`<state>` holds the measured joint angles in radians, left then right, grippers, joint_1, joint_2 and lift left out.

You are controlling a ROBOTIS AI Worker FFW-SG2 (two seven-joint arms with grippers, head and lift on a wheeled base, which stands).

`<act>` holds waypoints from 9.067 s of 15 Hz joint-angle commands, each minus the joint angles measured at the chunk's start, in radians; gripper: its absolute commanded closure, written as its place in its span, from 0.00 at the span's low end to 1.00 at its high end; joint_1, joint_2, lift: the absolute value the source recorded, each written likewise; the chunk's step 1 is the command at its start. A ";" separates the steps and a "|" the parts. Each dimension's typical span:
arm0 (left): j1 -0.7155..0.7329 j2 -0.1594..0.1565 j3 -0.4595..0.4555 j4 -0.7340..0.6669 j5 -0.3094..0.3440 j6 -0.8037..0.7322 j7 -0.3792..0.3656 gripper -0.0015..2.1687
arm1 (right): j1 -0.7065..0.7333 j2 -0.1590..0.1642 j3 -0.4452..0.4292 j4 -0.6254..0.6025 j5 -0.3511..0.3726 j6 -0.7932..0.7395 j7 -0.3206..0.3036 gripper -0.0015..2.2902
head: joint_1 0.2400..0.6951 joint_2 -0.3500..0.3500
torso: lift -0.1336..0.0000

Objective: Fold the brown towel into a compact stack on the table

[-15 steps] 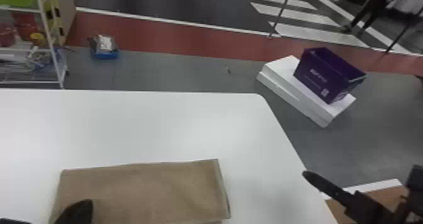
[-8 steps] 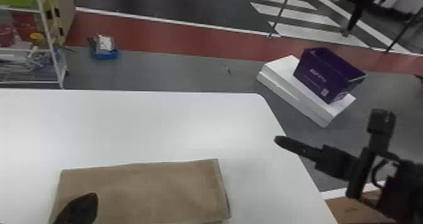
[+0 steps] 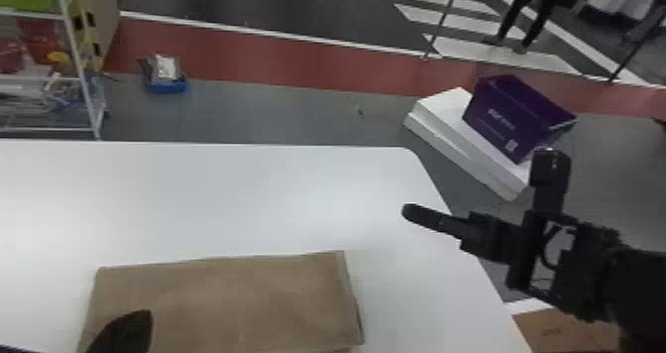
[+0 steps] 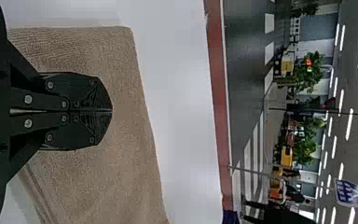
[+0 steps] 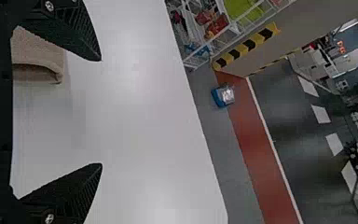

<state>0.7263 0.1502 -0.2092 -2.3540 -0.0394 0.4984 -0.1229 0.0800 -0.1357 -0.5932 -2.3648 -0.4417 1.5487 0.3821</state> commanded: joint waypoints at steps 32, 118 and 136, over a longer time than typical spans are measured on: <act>-0.028 0.000 -0.032 0.029 -0.045 0.084 0.022 0.86 | 0.063 0.088 0.164 0.269 -0.246 0.024 -0.244 0.15 | 1.00 0.22 | 0.07; -0.050 -0.009 0.019 0.075 0.059 0.170 -0.084 0.86 | 0.032 0.137 0.651 0.239 -0.351 0.024 -0.318 0.28 | 1.00 0.80 | 0.07; -0.025 -0.006 0.119 -0.011 0.065 0.142 -0.084 0.86 | 0.388 0.137 0.332 -0.139 -0.284 0.024 0.066 0.48 | 1.00 0.72 | 0.07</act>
<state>0.6975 0.1445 -0.1079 -2.3562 0.0235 0.6332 -0.2048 0.4408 0.0000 -0.2393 -2.5034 -0.7569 1.5486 0.4222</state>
